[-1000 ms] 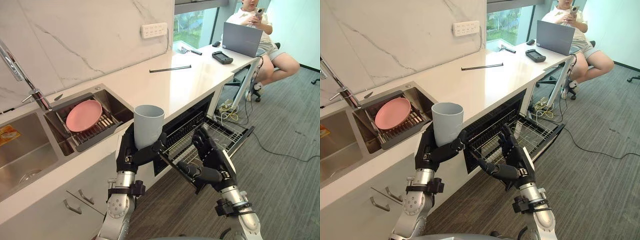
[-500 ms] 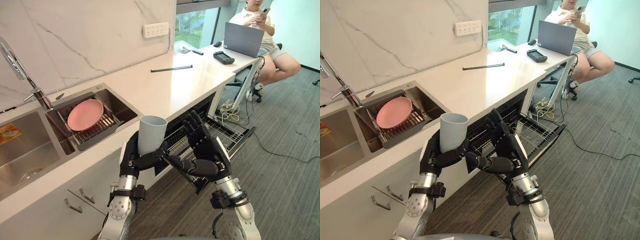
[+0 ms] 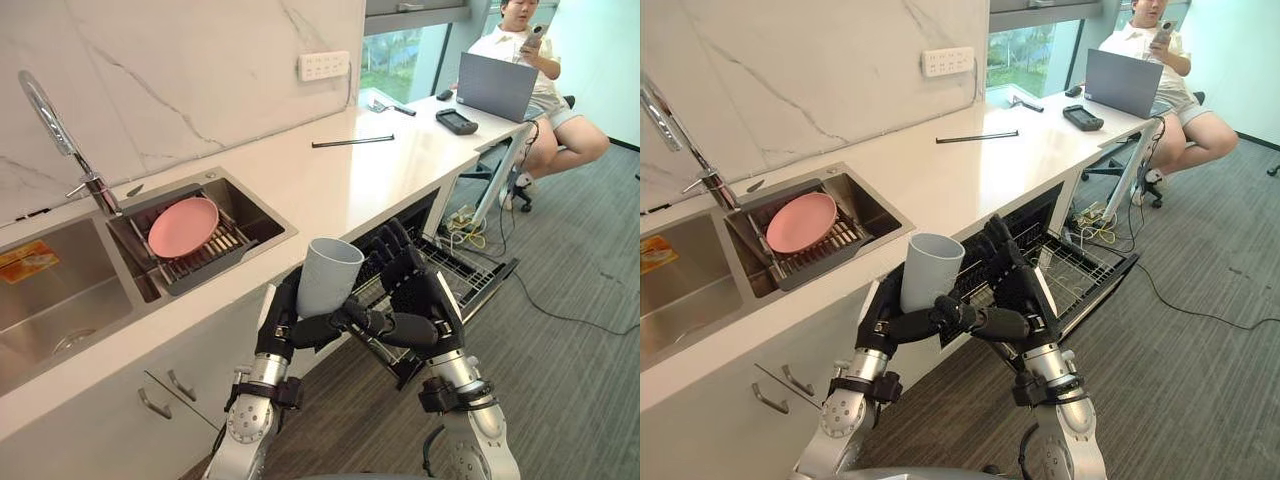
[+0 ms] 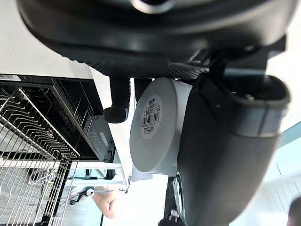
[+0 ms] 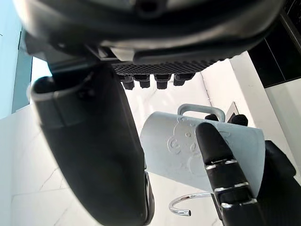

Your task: Walk over to the sink, pick up the cup, carry it to the dishwasher, place the cup inside the dishwasher, then close the dishwasher door

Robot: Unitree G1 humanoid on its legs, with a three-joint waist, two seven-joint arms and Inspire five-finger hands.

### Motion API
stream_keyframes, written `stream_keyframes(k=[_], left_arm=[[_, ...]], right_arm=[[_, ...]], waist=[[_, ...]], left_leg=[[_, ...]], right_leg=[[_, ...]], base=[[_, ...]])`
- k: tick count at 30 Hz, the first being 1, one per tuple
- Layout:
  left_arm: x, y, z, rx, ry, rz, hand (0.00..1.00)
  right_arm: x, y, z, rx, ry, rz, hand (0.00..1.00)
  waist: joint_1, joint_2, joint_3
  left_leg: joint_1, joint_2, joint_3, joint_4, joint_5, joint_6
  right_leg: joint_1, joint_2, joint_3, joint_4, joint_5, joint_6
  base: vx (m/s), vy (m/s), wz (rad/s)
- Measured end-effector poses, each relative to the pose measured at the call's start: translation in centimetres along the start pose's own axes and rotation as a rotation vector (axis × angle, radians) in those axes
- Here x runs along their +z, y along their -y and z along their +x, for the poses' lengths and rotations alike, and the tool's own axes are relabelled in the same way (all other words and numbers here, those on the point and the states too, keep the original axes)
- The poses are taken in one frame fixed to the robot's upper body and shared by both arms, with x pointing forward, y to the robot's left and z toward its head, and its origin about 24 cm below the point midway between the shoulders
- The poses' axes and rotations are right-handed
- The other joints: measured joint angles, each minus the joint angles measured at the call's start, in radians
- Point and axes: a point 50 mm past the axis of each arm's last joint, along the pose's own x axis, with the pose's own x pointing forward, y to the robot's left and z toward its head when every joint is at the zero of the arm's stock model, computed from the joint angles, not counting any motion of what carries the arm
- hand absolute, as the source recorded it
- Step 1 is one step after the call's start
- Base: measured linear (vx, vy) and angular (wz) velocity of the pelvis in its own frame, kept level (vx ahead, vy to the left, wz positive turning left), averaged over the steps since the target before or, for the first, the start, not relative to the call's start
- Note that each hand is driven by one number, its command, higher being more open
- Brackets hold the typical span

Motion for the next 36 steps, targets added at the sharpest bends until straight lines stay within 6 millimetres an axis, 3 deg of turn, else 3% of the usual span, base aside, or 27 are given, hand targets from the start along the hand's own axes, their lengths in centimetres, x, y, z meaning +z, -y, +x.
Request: stream_keyframes(k=[7, 15, 36], left_arm=[[0.4, 1.0, 0.0, -0.072, 0.017, -0.013, 0.00], [1.4, 1.8, 0.1, -0.119, 0.068, -0.026, 0.00], [1.4, 1.9, -0.2, -0.148, 0.060, -0.050, 0.00]], right_arm=[[0.2, -0.1, 0.7, 0.000, 0.019, 0.000, 1.00], [-1.1, -0.2, 0.6, -0.067, -0.038, 0.027, 1.00], [-1.3, -0.6, 0.7, -0.069, -0.042, 0.039, 1.00]], waist=[[0.000, -0.008, -0.004], [0.001, -0.015, -0.003], [0.001, -0.027, 0.001]], left_leg=[[-0.002, -0.001, -0.004, 0.000, 0.000, 0.001], [-0.002, -0.002, -0.010, 0.000, 0.001, 0.002], [-0.002, -0.002, -0.010, 0.002, 0.001, 0.002]], right_leg=[[0.000, -0.002, -0.005, 0.000, 0.000, 0.000], [0.003, -0.003, -0.011, 0.000, 0.000, 0.001], [0.003, -0.003, -0.010, 0.000, 0.000, 0.001]], base=[[0.00, 0.000, 0.00], [0.00, 0.002, 0.00], [0.00, 0.000, 0.00]])
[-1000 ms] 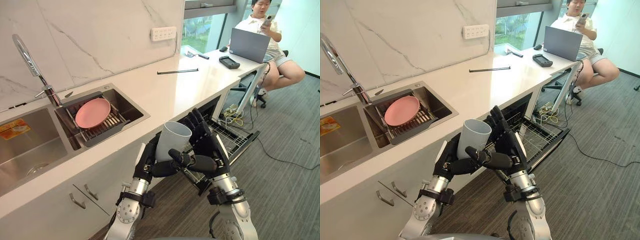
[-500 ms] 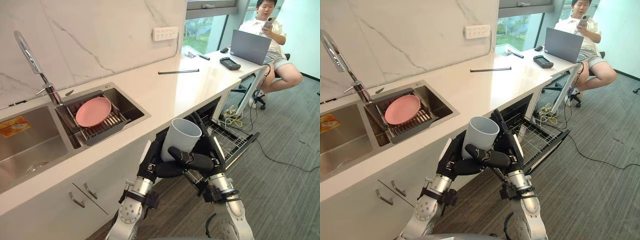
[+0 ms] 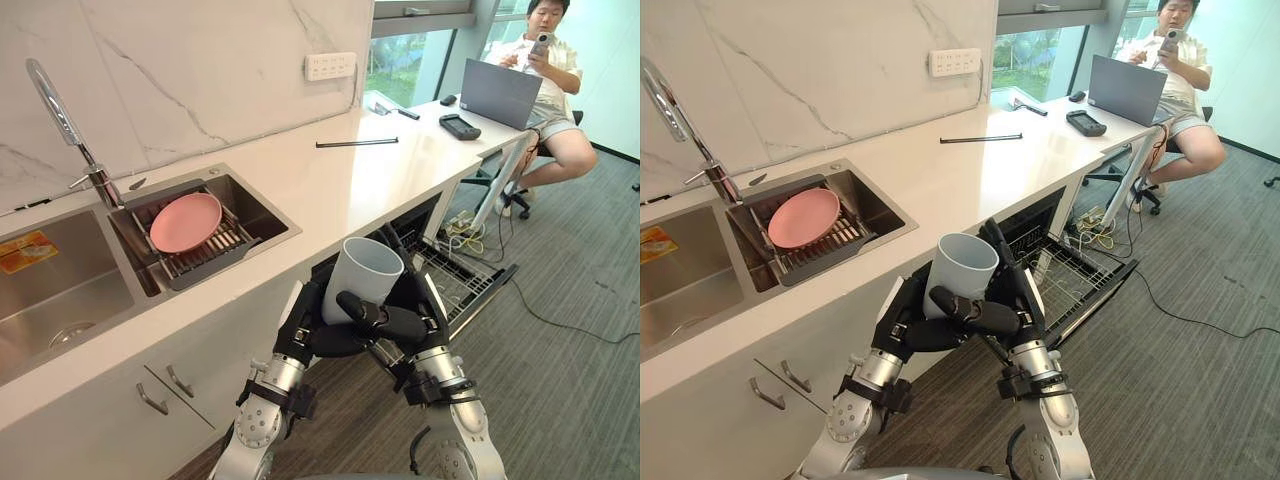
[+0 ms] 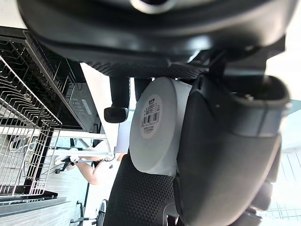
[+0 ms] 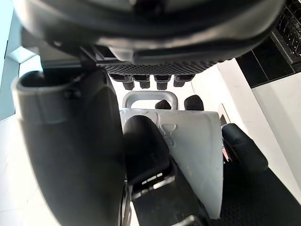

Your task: Walk over to the sink, pick up the cup, carry it to the dishwasher, place the cup inside the dishwasher, then close the dishwasher door

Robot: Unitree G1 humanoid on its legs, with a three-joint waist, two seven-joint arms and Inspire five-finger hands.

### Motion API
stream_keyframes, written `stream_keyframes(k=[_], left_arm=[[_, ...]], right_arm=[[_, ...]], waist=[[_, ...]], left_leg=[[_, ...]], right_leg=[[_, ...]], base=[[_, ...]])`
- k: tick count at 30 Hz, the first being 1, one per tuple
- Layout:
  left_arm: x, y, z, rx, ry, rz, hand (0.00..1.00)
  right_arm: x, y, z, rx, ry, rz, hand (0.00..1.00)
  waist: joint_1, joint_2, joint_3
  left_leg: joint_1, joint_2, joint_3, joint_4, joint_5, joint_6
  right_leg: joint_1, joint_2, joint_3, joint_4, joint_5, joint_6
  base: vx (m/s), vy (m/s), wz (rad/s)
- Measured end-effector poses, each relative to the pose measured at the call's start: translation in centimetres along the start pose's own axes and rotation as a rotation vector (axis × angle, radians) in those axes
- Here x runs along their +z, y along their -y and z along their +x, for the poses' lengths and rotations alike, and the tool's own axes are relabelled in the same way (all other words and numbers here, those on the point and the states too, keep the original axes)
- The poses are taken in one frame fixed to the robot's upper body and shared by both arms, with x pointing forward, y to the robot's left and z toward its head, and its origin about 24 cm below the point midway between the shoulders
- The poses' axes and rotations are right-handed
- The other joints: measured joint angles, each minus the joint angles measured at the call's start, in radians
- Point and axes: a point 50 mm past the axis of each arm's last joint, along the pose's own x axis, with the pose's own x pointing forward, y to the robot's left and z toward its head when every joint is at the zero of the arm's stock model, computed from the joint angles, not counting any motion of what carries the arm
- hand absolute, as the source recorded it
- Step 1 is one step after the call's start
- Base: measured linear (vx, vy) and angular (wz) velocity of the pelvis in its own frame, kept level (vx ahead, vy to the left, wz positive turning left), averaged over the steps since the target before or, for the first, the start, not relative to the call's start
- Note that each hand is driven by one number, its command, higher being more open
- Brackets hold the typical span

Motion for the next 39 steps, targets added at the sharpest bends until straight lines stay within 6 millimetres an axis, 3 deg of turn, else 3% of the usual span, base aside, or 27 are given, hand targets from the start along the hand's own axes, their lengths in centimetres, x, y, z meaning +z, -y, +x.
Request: stream_keyframes(k=[7, 8, 36, 37, 39], left_arm=[[-0.2, 0.4, -0.2, -0.009, -0.017, -0.019, 0.00], [-0.2, 0.4, -0.2, -0.011, -0.018, -0.020, 0.00], [-0.7, 0.8, -1.3, 0.010, -0.039, -0.083, 0.00], [-0.7, 0.8, -1.3, 0.010, -0.039, -0.082, 1.00], [-0.7, 0.7, -1.4, 0.015, -0.037, -0.080, 1.00]], right_arm=[[0.1, 0.1, 0.0, 0.014, 0.001, 0.007, 1.00], [0.1, 0.1, 0.0, 0.018, 0.001, 0.006, 0.00], [0.2, 0.4, 0.2, 0.016, -0.009, 0.029, 0.00], [0.2, 0.4, 0.2, 0.016, -0.009, 0.029, 0.00], [0.3, 0.5, 0.2, 0.013, -0.008, 0.028, 0.00]], waist=[[0.001, -0.005, -0.003], [0.000, -0.005, -0.003], [0.003, -0.009, -0.009], [0.003, -0.009, -0.009], [0.003, -0.009, -0.009]], left_leg=[[0.000, 0.000, 0.000, 0.001, 0.000, 0.000], [0.000, 0.000, 0.000, 0.002, 0.000, 0.000], [-0.004, -0.002, -0.008, 0.003, 0.000, 0.000], [-0.004, -0.002, -0.008, 0.003, 0.000, 0.000], [-0.005, -0.002, -0.009, 0.003, 0.000, 0.000]], right_leg=[[0.001, 0.000, 0.000, 0.000, 0.000, 0.000], [0.001, 0.000, 0.000, 0.000, 0.000, 0.000], [0.002, -0.003, -0.008, 0.000, 0.000, 0.001], [0.002, -0.003, -0.009, 0.000, 0.000, 0.001], [0.001, -0.003, -0.009, 0.000, 0.000, 0.001]], base=[[0.00, 0.000, 0.00], [0.00, 0.000, 0.00], [0.00, 0.000, 0.00], [0.00, 0.000, 0.00], [0.00, 0.000, 0.00]])
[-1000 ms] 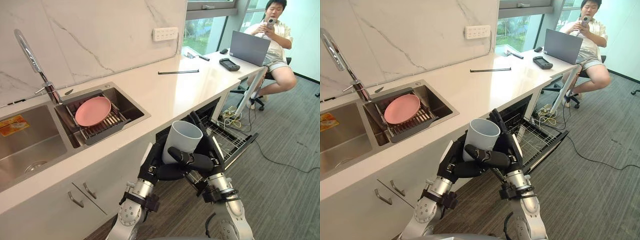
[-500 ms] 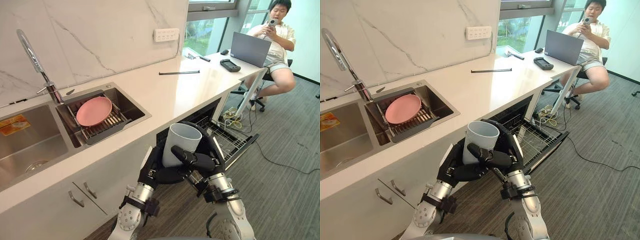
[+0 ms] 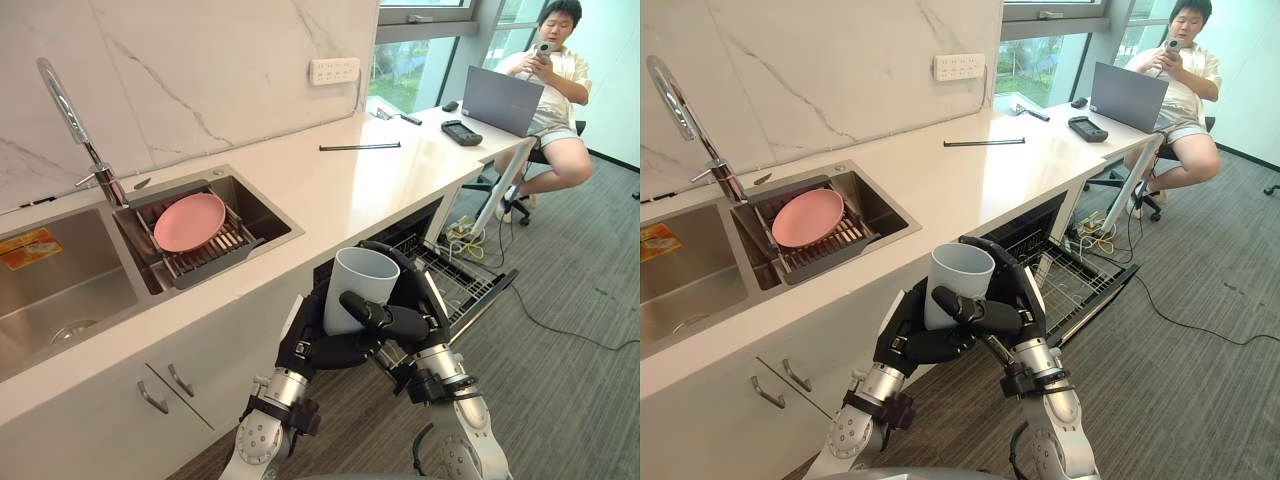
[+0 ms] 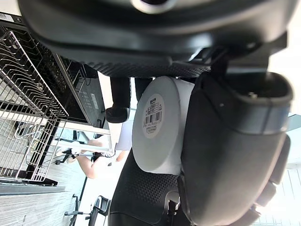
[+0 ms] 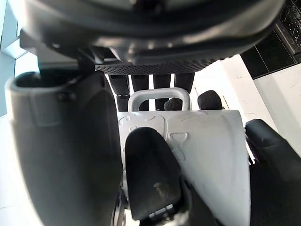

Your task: Walk over to the sink, pick up the cup, carry it to the dishwasher, place the cup inside the dishwasher, then close the dishwasher door

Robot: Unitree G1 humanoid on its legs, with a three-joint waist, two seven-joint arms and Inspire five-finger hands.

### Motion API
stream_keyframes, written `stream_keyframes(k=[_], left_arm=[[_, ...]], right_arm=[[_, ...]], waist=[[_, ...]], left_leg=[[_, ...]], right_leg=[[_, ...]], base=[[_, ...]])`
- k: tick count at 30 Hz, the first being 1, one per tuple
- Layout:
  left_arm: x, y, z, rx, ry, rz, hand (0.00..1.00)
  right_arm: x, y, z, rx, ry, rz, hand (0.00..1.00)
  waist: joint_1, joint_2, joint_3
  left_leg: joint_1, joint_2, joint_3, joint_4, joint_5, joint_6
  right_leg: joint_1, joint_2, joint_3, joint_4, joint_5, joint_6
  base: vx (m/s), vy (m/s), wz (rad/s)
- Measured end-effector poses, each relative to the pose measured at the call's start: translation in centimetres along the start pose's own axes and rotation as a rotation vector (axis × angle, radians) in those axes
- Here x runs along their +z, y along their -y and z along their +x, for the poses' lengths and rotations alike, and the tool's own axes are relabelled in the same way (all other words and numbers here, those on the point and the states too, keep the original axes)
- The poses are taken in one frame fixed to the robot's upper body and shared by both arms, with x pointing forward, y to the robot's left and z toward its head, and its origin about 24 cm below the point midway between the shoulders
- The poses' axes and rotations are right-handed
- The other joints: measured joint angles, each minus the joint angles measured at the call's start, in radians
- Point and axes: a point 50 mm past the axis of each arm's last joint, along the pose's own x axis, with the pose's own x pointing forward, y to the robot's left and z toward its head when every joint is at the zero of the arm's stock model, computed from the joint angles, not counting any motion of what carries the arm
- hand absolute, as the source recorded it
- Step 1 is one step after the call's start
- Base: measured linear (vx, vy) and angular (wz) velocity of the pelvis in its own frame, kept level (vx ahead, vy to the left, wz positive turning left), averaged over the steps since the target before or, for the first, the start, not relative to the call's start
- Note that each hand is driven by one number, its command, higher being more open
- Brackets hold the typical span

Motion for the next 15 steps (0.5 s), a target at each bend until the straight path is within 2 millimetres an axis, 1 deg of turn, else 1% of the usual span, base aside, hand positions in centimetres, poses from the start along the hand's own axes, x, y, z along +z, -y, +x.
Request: stream_keyframes(k=[15], left_arm=[[0.67, -0.87, 0.09, -0.014, 0.030, 0.038, 1.00]], right_arm=[[0.25, 0.03, 0.15, -0.002, 0.030, -0.001, 0.00]], waist=[[0.000, 0.001, 0.000]], left_leg=[[-0.012, -0.001, -0.010, -0.001, 0.000, 0.000]], right_leg=[[-0.009, -0.002, -0.012, 0.000, -0.004, 0.003]], base=[[0.00, 0.000, 0.00]])
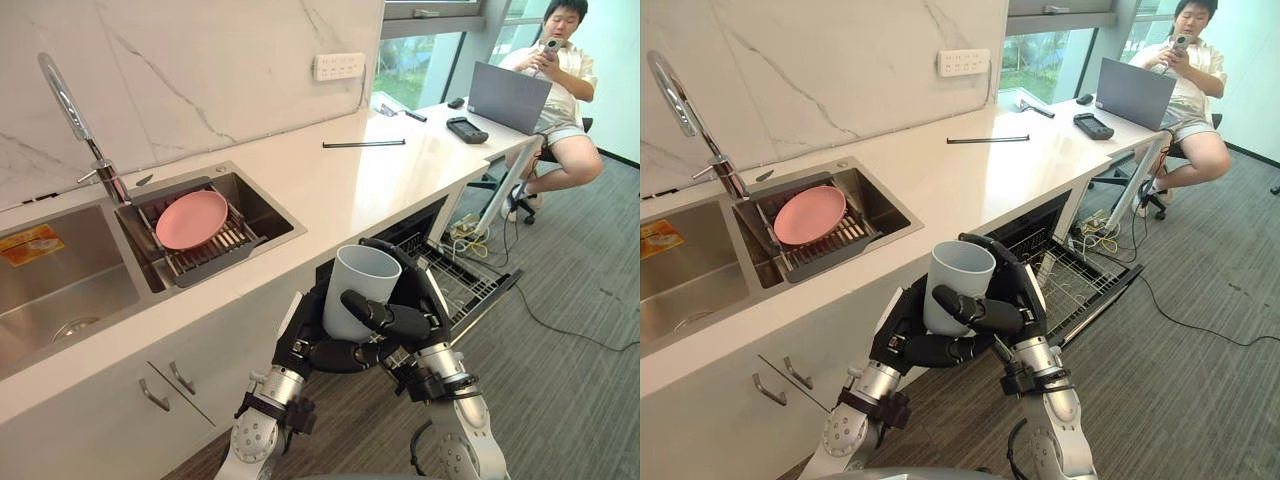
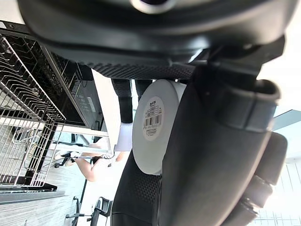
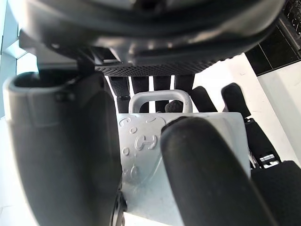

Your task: Walk over to the sink, pick up the cup, carry it to the dishwasher, place the cup inside the dishwasher, then close the dishwasher door

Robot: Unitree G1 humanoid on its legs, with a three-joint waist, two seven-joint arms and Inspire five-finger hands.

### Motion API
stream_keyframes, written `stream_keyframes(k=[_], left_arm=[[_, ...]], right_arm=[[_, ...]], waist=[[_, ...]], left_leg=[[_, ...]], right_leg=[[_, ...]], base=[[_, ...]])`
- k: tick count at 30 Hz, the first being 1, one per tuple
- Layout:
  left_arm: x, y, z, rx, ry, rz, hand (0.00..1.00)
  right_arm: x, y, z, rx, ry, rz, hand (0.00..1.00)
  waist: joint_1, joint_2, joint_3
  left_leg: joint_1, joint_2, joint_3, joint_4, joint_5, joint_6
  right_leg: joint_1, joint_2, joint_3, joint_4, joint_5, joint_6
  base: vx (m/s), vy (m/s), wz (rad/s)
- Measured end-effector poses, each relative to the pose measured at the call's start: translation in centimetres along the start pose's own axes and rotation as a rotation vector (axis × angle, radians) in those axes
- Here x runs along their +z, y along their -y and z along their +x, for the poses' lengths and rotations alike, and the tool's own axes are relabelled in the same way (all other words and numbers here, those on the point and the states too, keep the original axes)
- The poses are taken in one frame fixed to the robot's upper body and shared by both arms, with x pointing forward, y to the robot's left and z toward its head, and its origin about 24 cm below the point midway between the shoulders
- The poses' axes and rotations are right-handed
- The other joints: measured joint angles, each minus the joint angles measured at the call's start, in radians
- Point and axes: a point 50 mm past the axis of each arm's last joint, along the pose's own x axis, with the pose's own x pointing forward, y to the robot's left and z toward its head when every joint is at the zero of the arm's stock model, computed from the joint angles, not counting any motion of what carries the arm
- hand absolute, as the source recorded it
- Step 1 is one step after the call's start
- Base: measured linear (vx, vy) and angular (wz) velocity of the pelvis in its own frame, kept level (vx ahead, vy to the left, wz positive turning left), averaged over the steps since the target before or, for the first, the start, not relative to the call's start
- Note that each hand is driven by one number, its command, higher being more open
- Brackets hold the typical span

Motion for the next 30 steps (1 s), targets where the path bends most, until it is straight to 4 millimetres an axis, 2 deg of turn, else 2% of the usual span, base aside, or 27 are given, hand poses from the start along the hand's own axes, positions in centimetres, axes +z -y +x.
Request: stream_keyframes(k=[10, 23, 30], left_arm=[[0.4, -0.5, 0.1, 0.010, 0.020, 0.010, 1.00], [0.7, -0.8, 0.4, 0.048, 0.040, 0.000, 1.00], [0.8, -0.8, 0.7, 0.048, 0.050, 0.009, 1.00]], right_arm=[[0.3, -0.3, 0.4, 0.008, 0.025, -0.038, 0.00], [1.1, -0.9, 0.8, -0.013, 0.092, -0.213, 0.00], [1.2, -1.0, 0.9, -0.071, 0.118, -0.194, 0.00]], waist=[[-0.001, 0.004, 0.003], [-0.001, 0.014, 0.012], [-0.002, 0.019, 0.015]], left_leg=[[-0.006, 0.000, -0.012, -0.001, -0.001, -0.001], [-0.010, 0.000, -0.015, -0.010, -0.003, -0.004], [-0.010, 0.001, -0.012, -0.012, -0.004, -0.006]], right_leg=[[-0.002, 0.000, -0.013, 0.000, -0.011, 0.003], [-0.008, 0.001, -0.014, 0.001, -0.016, 0.002], [-0.011, 0.003, -0.012, 0.003, -0.016, 0.002]], base=[[0.01, 0.005, 0.03], [0.00, 0.000, 0.00], [0.00, 0.000, 0.00]])
